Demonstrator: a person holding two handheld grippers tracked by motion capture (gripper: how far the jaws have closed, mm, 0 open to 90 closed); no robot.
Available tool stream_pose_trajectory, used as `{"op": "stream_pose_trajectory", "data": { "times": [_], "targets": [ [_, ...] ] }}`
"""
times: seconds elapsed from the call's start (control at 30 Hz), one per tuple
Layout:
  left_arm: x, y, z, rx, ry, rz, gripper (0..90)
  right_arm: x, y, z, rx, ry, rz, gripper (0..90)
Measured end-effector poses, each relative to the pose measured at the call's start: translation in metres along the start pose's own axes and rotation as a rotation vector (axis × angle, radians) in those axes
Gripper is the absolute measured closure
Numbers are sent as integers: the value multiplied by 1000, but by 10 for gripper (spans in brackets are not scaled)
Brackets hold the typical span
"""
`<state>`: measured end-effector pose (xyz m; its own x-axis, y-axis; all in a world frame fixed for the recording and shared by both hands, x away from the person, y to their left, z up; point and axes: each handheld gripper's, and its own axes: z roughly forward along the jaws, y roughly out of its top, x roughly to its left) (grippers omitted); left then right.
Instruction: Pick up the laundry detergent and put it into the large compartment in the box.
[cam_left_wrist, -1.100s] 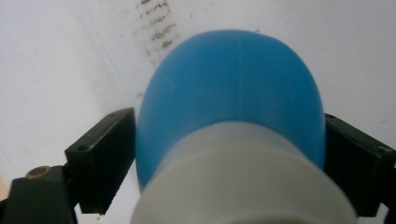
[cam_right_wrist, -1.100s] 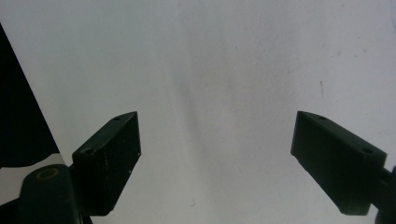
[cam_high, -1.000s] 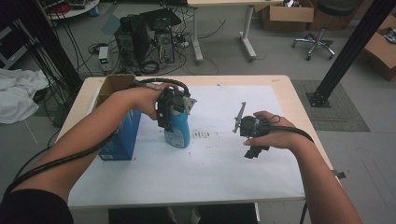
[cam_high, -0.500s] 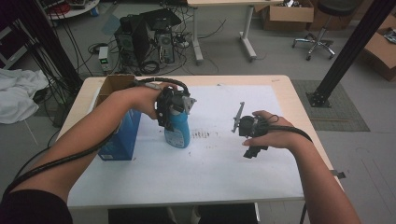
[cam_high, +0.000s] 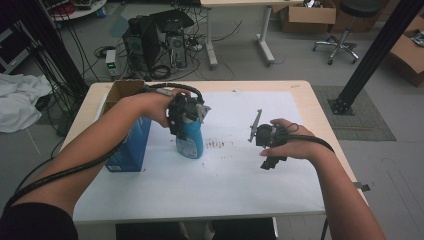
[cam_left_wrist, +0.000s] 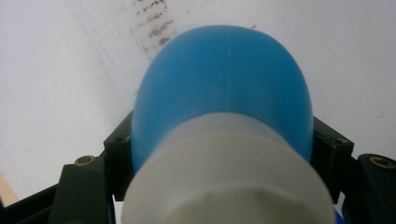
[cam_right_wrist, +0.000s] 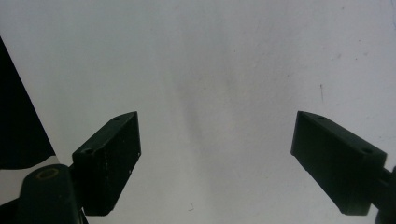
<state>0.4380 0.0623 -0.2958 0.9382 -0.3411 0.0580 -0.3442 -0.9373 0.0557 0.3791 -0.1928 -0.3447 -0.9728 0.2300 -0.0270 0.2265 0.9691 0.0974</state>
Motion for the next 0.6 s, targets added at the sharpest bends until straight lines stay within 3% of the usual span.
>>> {"op": "stream_pose_trajectory", "data": {
  "times": [0.6],
  "targets": [
    [0,2,1,30,17,31,371,-1,-1,3,-4,2,8,159]
  ]
}}
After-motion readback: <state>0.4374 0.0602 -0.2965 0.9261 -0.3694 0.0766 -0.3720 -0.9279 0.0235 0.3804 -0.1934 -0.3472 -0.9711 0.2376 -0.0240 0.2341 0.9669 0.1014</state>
